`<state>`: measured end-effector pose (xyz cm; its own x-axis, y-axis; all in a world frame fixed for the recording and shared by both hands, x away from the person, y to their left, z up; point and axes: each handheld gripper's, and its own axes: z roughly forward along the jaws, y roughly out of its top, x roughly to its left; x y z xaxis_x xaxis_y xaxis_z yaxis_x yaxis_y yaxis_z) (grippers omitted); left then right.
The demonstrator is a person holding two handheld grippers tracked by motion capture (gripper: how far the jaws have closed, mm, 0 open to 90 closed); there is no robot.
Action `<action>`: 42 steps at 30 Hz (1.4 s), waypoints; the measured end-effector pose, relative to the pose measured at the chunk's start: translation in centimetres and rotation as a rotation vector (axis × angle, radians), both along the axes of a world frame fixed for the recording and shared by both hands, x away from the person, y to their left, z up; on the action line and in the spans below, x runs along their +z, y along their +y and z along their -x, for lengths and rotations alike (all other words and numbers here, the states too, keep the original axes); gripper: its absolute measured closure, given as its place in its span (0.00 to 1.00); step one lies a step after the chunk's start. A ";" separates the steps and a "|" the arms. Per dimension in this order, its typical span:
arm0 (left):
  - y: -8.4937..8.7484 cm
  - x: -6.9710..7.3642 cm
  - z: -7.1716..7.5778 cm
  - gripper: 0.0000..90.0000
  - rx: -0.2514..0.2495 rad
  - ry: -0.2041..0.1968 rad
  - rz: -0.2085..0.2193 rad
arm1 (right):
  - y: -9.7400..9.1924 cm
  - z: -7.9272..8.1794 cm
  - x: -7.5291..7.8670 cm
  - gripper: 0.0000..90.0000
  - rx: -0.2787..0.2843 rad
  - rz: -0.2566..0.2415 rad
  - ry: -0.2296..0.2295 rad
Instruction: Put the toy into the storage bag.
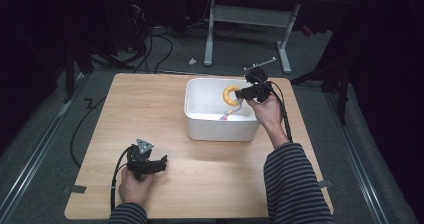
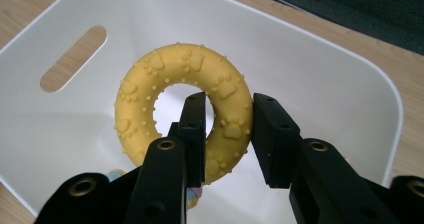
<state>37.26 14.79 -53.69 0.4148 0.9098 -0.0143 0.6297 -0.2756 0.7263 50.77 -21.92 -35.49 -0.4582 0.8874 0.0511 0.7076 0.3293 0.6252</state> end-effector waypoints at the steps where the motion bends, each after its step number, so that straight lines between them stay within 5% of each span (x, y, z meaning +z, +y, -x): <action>1: 0.0 0.0 0.0 0.16 0.000 0.000 0.000 | 0.0 0.0 -0.1 0.76 -0.001 0.002 0.008; 16: 0.0 0.0 0.0 0.16 0.000 0.000 0.000 | 0.1 0.0 -2.8 0.76 0.054 0.011 0.149; 38: 0.0 0.0 0.0 0.16 0.000 0.001 0.000 | -1.3 1.8 -3.1 0.76 0.106 0.006 0.184; 42: 0.0 0.0 0.0 0.16 0.001 0.001 0.000 | -1.6 1.8 -3.4 0.62 0.116 -0.035 0.200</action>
